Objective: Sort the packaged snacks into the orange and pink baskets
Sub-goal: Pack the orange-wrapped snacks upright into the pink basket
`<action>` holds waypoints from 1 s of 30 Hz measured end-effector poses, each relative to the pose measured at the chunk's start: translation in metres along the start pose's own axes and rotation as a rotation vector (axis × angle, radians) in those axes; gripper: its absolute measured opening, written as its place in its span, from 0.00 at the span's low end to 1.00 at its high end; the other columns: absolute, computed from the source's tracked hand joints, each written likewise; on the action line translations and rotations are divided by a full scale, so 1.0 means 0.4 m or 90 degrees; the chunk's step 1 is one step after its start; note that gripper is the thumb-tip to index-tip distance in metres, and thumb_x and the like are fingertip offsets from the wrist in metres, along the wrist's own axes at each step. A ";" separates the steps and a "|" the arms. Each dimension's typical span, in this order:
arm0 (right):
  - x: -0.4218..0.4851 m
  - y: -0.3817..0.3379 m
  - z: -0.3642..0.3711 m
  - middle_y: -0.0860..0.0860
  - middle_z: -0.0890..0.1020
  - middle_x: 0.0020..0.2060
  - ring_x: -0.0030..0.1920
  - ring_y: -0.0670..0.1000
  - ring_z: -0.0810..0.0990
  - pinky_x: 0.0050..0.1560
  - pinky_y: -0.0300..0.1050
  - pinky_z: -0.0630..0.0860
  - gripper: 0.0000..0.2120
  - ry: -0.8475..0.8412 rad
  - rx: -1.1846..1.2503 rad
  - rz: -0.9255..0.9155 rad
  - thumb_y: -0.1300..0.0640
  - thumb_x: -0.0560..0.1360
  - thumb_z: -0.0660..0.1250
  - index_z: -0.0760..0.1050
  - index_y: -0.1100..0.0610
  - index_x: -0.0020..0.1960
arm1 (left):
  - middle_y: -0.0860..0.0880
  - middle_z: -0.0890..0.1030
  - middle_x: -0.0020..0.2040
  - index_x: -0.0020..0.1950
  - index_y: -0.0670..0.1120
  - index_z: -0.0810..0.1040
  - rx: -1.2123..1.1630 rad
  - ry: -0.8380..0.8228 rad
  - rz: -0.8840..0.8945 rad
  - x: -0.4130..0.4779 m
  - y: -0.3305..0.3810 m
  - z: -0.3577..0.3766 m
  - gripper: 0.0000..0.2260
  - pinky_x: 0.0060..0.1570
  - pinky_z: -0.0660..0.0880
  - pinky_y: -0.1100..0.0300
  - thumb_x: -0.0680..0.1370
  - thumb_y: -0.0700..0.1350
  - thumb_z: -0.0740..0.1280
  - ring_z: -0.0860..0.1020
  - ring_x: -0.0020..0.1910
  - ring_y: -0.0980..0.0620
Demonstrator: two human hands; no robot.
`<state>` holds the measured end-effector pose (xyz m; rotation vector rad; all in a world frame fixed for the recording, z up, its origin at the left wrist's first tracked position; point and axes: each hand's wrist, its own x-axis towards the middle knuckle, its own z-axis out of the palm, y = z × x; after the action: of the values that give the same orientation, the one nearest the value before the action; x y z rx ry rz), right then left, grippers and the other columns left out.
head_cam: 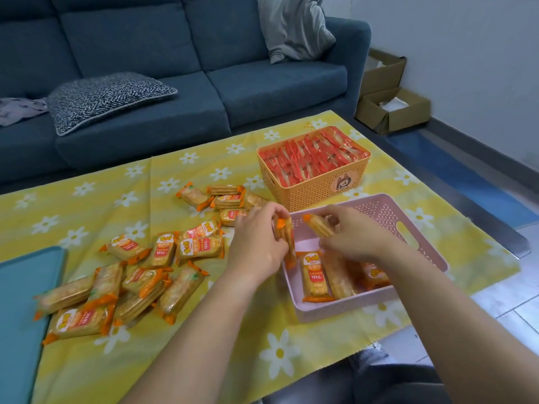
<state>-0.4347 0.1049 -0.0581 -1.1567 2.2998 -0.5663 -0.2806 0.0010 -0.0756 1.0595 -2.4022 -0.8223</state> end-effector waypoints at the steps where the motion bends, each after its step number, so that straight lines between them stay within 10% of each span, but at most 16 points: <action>1: 0.003 0.001 -0.004 0.49 0.82 0.50 0.49 0.54 0.83 0.50 0.49 0.78 0.22 0.000 0.101 0.013 0.63 0.72 0.71 0.76 0.50 0.64 | 0.55 0.75 0.56 0.56 0.58 0.75 0.035 -0.011 -0.005 -0.002 0.000 0.003 0.19 0.51 0.67 0.56 0.70 0.38 0.69 0.70 0.59 0.45; 7: -0.006 -0.009 -0.018 0.57 0.83 0.45 0.42 0.56 0.84 0.37 0.52 0.83 0.25 0.013 0.476 0.057 0.78 0.72 0.69 0.73 0.55 0.60 | 0.53 0.67 0.55 0.52 0.58 0.68 0.137 -0.014 -0.067 -0.002 0.013 0.009 0.16 0.48 0.64 0.58 0.72 0.43 0.69 0.64 0.58 0.46; 13: 0.017 0.006 0.018 0.57 0.81 0.41 0.41 0.69 0.84 0.41 0.70 0.82 0.22 0.067 0.409 0.057 0.77 0.70 0.68 0.77 0.55 0.56 | 0.52 0.65 0.54 0.50 0.56 0.67 0.177 -0.025 -0.089 0.000 0.019 0.045 0.15 0.46 0.67 0.56 0.73 0.43 0.70 0.65 0.59 0.44; 19: 0.029 -0.001 0.051 0.46 0.83 0.29 0.28 0.41 0.80 0.36 0.47 0.79 0.21 0.088 0.278 -0.007 0.75 0.67 0.63 0.82 0.50 0.39 | 0.52 0.66 0.64 0.57 0.57 0.73 0.165 -0.071 -0.043 0.008 0.014 0.020 0.21 0.61 0.68 0.54 0.67 0.54 0.75 0.63 0.65 0.46; 30: 0.043 0.000 0.072 0.54 0.86 0.37 0.33 0.50 0.83 0.41 0.53 0.82 0.10 0.118 0.332 0.059 0.71 0.69 0.73 0.78 0.60 0.46 | 0.57 0.77 0.55 0.68 0.63 0.68 0.162 -0.008 0.180 0.006 -0.010 0.029 0.24 0.55 0.71 0.52 0.74 0.51 0.71 0.72 0.54 0.49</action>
<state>-0.4263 0.0867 -0.0852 -0.7670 2.1440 -1.1910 -0.2864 0.0012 -0.0865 0.7722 -2.6363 -0.4379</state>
